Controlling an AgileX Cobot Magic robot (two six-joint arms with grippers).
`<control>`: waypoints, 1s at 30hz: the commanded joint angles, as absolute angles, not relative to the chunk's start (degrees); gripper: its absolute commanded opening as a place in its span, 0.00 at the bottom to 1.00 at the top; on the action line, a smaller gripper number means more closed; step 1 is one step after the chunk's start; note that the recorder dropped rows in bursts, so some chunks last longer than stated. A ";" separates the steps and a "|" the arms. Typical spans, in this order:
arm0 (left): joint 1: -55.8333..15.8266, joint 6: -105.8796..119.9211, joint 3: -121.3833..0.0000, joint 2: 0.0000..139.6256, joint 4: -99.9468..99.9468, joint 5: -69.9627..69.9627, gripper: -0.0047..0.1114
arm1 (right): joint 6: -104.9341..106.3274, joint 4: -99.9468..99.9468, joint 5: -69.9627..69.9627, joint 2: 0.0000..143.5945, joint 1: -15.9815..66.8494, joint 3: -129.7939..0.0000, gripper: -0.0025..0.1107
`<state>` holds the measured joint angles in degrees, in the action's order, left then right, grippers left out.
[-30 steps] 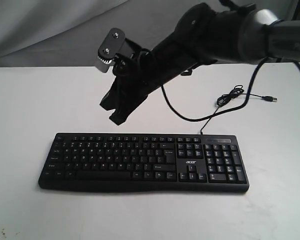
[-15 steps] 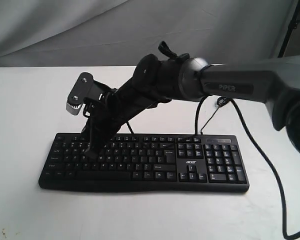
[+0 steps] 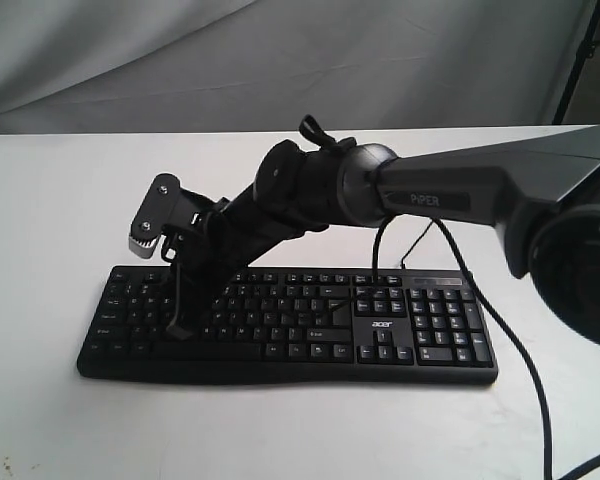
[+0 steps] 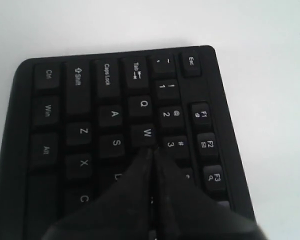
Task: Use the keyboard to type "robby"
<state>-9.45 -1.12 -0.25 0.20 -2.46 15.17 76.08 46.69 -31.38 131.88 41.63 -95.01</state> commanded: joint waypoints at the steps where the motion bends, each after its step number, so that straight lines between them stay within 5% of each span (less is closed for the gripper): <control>1: -9.82 -1.28 0.00 0.00 -2.74 14.86 0.04 | 76.57 47.30 -30.10 131.74 41.80 -95.40 0.02; 30: -9.82 -1.28 0.00 0.00 -2.74 14.86 0.04 | 71.41 41.30 -31.06 131.74 41.80 -95.40 0.02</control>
